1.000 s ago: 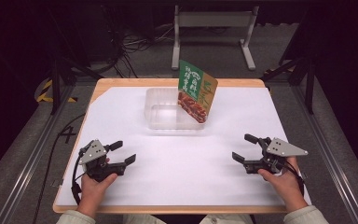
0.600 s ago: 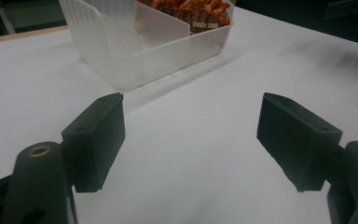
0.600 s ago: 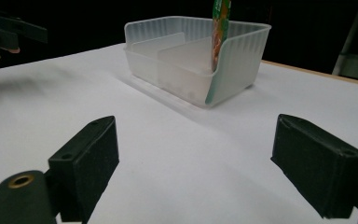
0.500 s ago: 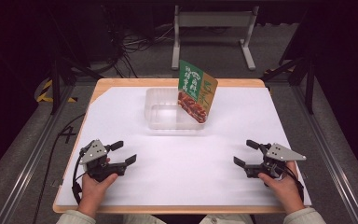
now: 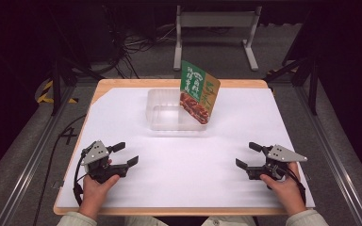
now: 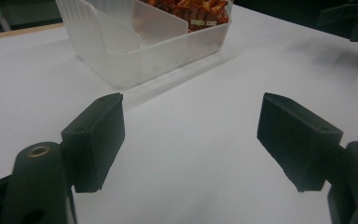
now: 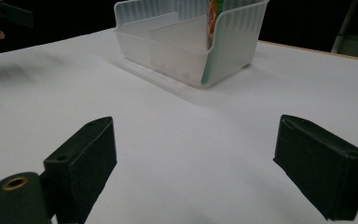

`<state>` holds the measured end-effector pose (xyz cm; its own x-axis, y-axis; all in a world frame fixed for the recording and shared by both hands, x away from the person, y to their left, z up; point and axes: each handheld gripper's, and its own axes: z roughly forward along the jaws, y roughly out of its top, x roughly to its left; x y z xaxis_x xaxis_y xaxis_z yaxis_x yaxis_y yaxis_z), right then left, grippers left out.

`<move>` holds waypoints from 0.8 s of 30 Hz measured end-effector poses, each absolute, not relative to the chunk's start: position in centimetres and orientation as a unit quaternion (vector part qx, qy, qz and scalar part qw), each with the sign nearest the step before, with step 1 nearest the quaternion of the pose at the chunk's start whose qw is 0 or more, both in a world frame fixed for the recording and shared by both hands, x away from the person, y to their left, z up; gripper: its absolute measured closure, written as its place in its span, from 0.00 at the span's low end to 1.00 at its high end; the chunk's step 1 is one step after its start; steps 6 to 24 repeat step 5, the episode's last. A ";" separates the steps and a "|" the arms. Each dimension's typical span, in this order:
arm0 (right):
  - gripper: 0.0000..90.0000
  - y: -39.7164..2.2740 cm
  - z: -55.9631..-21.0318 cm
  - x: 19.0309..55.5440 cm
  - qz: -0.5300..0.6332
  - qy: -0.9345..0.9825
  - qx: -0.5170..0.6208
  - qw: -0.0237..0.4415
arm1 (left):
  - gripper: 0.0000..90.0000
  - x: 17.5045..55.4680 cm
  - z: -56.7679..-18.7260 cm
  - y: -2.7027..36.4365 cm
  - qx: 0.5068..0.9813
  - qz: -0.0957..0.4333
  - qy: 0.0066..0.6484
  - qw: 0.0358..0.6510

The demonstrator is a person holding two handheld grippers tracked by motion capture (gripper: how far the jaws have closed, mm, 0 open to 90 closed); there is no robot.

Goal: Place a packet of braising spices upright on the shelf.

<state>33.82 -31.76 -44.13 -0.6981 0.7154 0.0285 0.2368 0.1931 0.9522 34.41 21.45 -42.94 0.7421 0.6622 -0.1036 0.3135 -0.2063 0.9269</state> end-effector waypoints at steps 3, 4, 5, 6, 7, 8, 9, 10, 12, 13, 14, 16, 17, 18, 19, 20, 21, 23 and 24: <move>0.14 -31.7 -44.1 33.8 0.547 0.742 0.320 0.218 | 0.26 34.4 -43.0 21.4 0.760 0.159 0.322 0.541; 0.14 -31.7 -44.1 33.8 0.546 0.743 0.320 0.218 | 0.26 34.4 -43.0 21.4 0.760 0.158 0.323 0.542; 0.14 -31.7 -44.1 33.9 0.546 0.743 0.320 0.218 | 0.26 34.5 -43.0 21.4 0.760 0.158 0.322 0.542; 0.14 -31.7 -44.1 33.9 0.546 0.743 0.320 0.218 | 0.26 34.5 -43.0 21.4 0.760 0.158 0.322 0.542; 0.14 -31.7 -44.1 33.9 0.546 0.743 0.320 0.218 | 0.26 34.5 -43.0 21.4 0.760 0.158 0.322 0.542; 0.14 -31.7 -44.1 33.9 0.546 0.743 0.320 0.218 | 0.26 34.5 -43.0 21.4 0.760 0.158 0.322 0.542; 0.14 -31.7 -44.1 33.9 0.546 0.743 0.320 0.218 | 0.26 34.5 -43.0 21.4 0.760 0.158 0.322 0.542; 0.14 -31.7 -44.1 33.9 0.546 0.743 0.320 0.218 | 0.26 34.5 -43.0 21.4 0.760 0.158 0.322 0.542; 0.14 -31.7 -44.1 33.9 0.546 0.743 0.320 0.218 | 0.26 34.5 -43.0 21.4 0.760 0.158 0.322 0.542; 0.14 -31.7 -44.1 33.9 0.546 0.743 0.320 0.218 | 0.26 34.5 -43.0 21.4 0.760 0.158 0.322 0.542; 0.14 -31.7 -44.1 33.9 0.546 0.743 0.320 0.218 | 0.26 34.5 -43.0 21.4 0.760 0.158 0.322 0.542; 0.14 -31.7 -44.1 33.9 0.546 0.743 0.320 0.218 | 0.26 34.5 -43.0 21.4 0.760 0.158 0.322 0.542; 0.14 -31.7 -44.1 33.9 0.546 0.743 0.320 0.218 | 0.26 34.5 -43.0 21.4 0.760 0.158 0.322 0.542; 0.14 -31.7 -44.1 33.9 0.546 0.743 0.320 0.218 | 0.26 34.5 -43.0 21.4 0.760 0.158 0.322 0.542; 0.14 -31.7 -44.1 33.9 0.546 0.743 0.320 0.218 | 0.26 34.5 -43.0 21.4 0.760 0.158 0.322 0.542; 0.14 -31.7 -44.1 33.9 0.546 0.743 0.320 0.218 | 0.26 34.5 -43.0 21.4 0.760 0.158 0.322 0.542; 0.14 -31.7 -44.1 33.9 0.546 0.743 0.320 0.218 | 0.26 34.5 -43.0 21.4 0.760 0.158 0.322 0.542; 0.14 -31.7 -44.1 33.9 0.546 0.743 0.320 0.218 | 0.26 34.5 -43.0 21.4 0.760 0.158 0.322 0.542; 0.14 -31.7 -44.1 33.9 0.546 0.743 0.320 0.218 | 0.26 34.5 -43.0 21.4 0.760 0.158 0.322 0.542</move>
